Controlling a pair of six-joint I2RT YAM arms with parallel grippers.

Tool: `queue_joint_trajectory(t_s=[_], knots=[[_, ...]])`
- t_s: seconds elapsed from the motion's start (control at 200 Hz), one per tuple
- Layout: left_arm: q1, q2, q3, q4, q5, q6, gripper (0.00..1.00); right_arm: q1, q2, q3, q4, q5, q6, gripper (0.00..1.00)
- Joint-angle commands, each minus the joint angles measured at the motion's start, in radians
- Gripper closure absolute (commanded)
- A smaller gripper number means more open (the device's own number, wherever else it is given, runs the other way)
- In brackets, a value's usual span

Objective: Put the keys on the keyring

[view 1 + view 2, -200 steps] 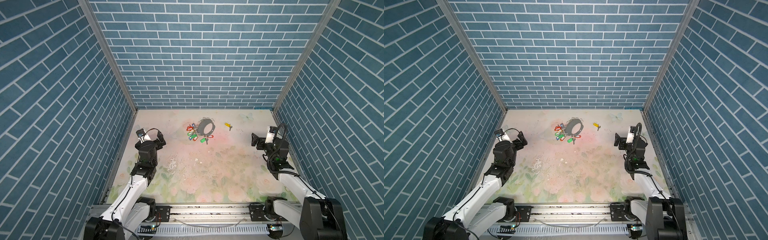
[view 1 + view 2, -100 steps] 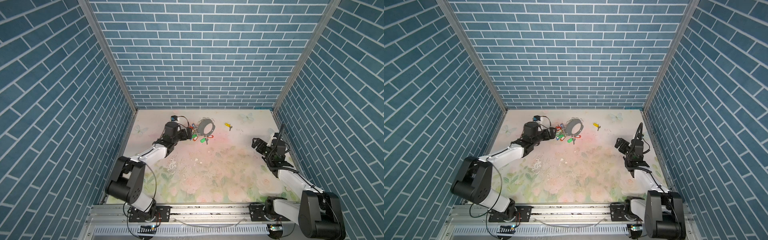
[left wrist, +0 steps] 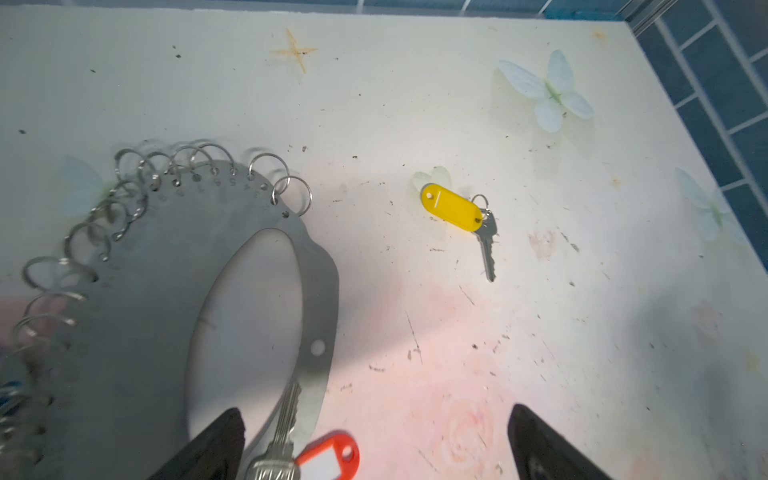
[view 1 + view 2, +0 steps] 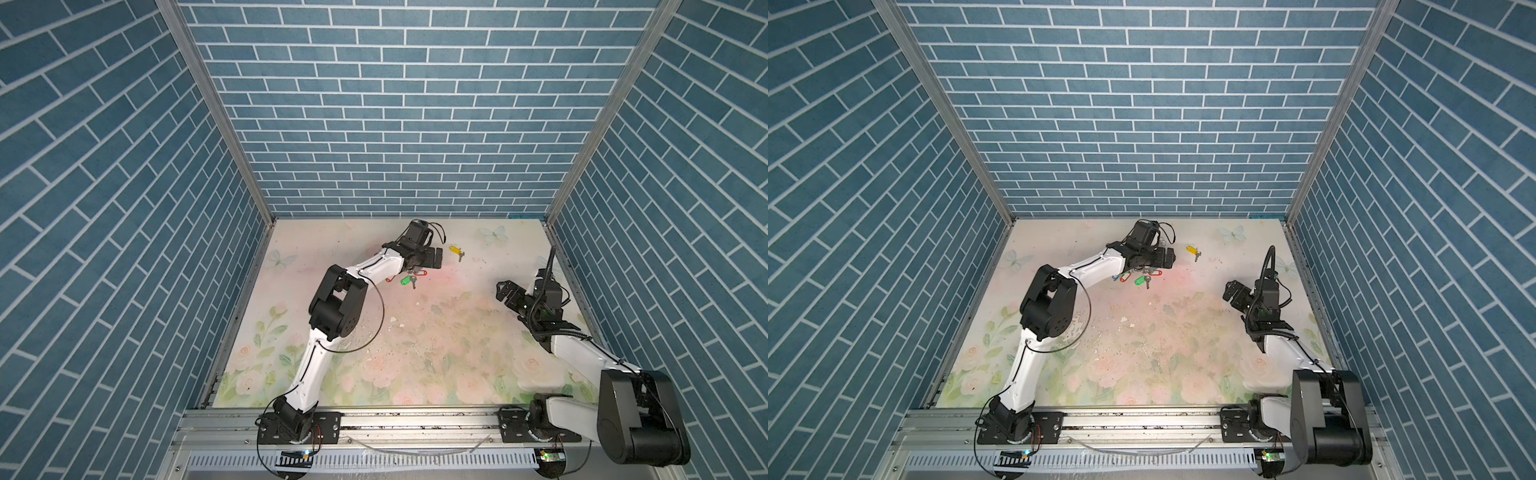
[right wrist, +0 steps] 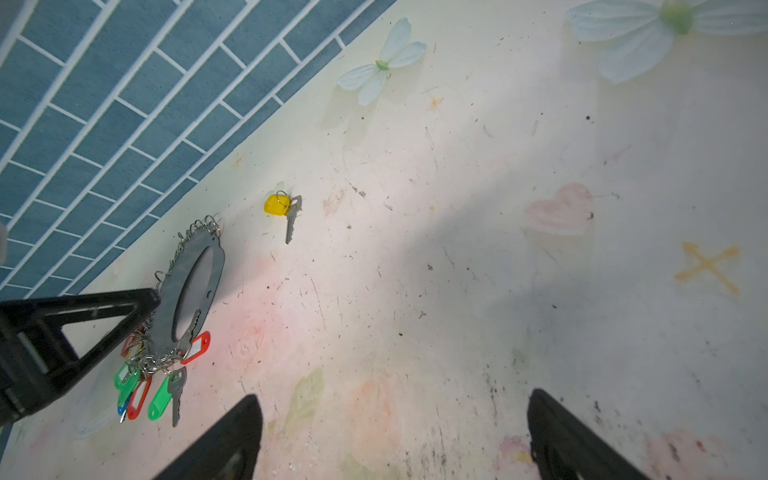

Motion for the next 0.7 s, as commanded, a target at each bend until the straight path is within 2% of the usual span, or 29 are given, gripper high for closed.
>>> queue_joint_trajectory(t_s=[0.0, 0.155, 0.345, 0.495, 0.695], knots=[[0.0, 0.103, 0.164, -0.205, -0.065, -0.012, 0.0, 0.005, -0.002, 0.057, -0.01, -0.019, 0.019, 0.01], [-0.002, 0.238, 0.37, -0.334, -0.114, -0.038, 0.01, 0.007, -0.009, 0.055, -0.008, -0.048, 0.033, 0.01], [-0.01, 0.302, 0.451, -0.401, -0.071, -0.062, 0.03, 0.007, -0.015, 0.057, -0.018, -0.047, 0.042, 0.01], [-0.049, 0.236, 0.334, -0.399, -0.054, -0.052, 0.06, 0.007, -0.023, 0.06, -0.032, -0.033, 0.05, 0.01], [-0.123, 0.03, -0.024, -0.26, -0.038, -0.058, 0.08, 0.009, -0.06, 0.081, -0.097, 0.003, 0.064, 0.02]])
